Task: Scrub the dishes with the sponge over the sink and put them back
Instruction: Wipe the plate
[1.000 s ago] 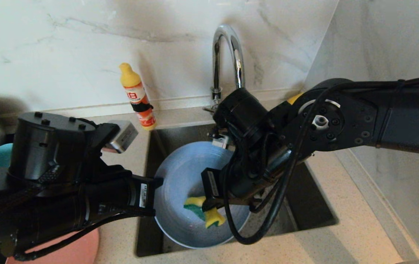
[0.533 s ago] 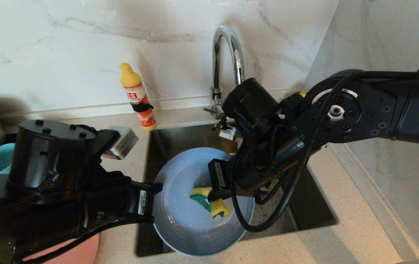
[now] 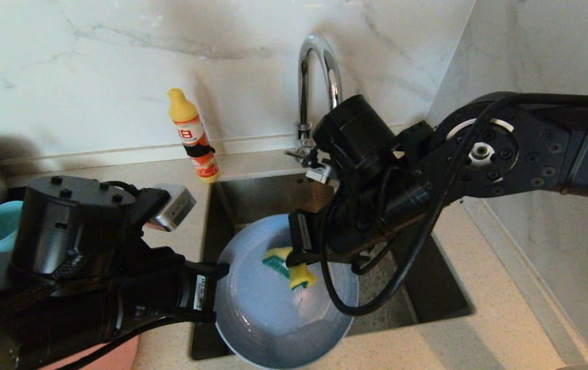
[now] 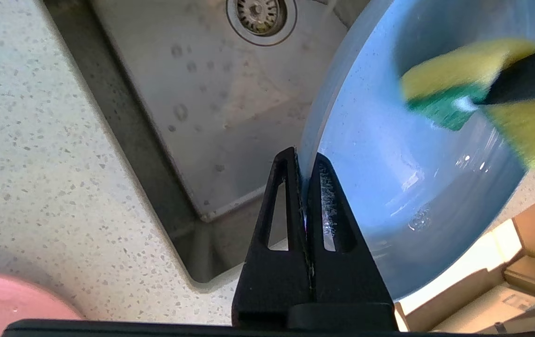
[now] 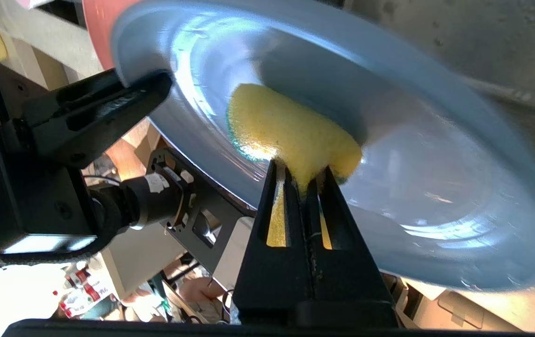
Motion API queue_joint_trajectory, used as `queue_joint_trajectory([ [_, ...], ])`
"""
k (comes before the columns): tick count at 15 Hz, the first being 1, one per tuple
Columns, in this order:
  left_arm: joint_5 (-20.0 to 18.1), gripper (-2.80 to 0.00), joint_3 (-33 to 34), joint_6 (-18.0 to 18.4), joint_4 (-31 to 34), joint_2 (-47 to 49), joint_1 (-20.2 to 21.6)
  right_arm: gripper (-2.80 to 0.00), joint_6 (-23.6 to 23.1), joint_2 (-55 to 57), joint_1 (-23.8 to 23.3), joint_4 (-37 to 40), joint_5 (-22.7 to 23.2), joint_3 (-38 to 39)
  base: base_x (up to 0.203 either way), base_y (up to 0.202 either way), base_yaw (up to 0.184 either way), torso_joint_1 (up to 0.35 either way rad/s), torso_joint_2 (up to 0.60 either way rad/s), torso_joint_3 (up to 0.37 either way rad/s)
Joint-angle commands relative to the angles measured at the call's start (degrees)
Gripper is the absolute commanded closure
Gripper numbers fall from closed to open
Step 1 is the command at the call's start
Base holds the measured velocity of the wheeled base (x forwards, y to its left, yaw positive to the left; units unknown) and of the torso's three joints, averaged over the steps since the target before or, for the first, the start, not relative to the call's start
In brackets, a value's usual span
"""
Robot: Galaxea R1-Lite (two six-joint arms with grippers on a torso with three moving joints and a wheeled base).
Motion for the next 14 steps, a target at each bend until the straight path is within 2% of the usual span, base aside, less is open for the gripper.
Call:
queue_joint_trajectory([
  [1,0.08,0.0,0.06,-0.11,-0.09,0.02,-0.17,0.0,0.16,1.47,1.57,-0.02,0.03,-0.13,0.0,0.0,0.0,0.0,0.0,0.0],
  [7,0.13,0.0,-0.15,-0.2,-0.18,0.2,-0.08,0.0,0.23,2.69,5.25,0.61,-0.1,0.12,0.0,0.0,0.0,0.0,0.0,0.0],
  [12,0.16,0.0,-0.78,-0.64,-0.18,-0.07,-0.08,0.0,0.28,2.56,5.21,3.84,-4.3,0.87,0.0,0.0,0.0,0.0,0.0,0.0],
  [14,0.16,0.0,-0.88,-0.87,-0.18,0.02,-0.08,0.0,0.33,1.87,5.03,5.71,-4.61,1.08,0.0,0.0,0.0,0.0,0.0,0.0],
])
